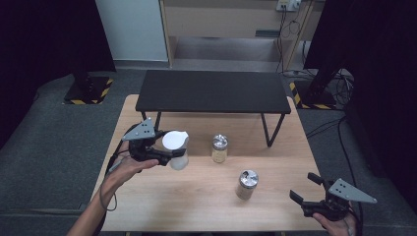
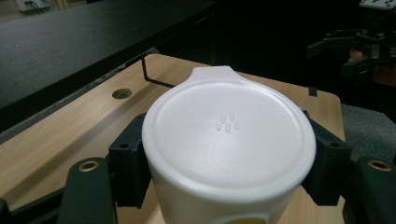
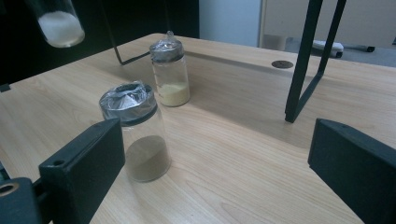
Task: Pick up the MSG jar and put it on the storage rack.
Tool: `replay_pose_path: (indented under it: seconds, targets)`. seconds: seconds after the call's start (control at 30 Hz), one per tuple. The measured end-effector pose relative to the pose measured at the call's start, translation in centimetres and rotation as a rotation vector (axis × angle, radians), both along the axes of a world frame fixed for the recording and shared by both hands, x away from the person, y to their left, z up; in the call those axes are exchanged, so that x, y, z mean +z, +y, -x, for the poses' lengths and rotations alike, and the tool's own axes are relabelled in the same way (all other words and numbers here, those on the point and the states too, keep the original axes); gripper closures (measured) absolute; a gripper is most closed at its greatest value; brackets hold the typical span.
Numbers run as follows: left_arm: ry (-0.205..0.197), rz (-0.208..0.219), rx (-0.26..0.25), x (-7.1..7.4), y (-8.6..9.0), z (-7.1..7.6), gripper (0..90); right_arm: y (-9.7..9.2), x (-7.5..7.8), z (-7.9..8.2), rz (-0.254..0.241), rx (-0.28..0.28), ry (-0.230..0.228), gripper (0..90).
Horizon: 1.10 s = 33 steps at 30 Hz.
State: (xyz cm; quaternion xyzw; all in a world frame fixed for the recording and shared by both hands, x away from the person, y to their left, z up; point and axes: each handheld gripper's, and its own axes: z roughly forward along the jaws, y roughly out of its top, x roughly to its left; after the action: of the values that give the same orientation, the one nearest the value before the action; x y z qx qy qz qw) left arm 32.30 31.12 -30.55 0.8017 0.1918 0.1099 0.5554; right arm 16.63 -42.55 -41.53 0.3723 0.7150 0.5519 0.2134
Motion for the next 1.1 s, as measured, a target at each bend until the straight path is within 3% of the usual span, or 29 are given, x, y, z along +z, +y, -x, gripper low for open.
replay_pose_path:
  seconds: [0.73, 0.87, 1.1]
  targets:
    - [-0.008, -0.055, -0.043, 6.4, -1.8, -1.5, 29.4, -0.1, -0.1, -0.1, -0.008, 0.000, 0.006, 4.4]
    - [-0.015, -0.075, -0.028, 7.7, -2.3, -1.8, 29.4, -0.1, -0.1, -0.1, -0.010, -0.001, 0.009, 4.4]
    - [-0.011, -0.069, 0.021, 9.4, -2.8, -2.6, 29.4, -0.2, -0.1, -0.1, -0.012, -0.002, 0.009, 4.4]
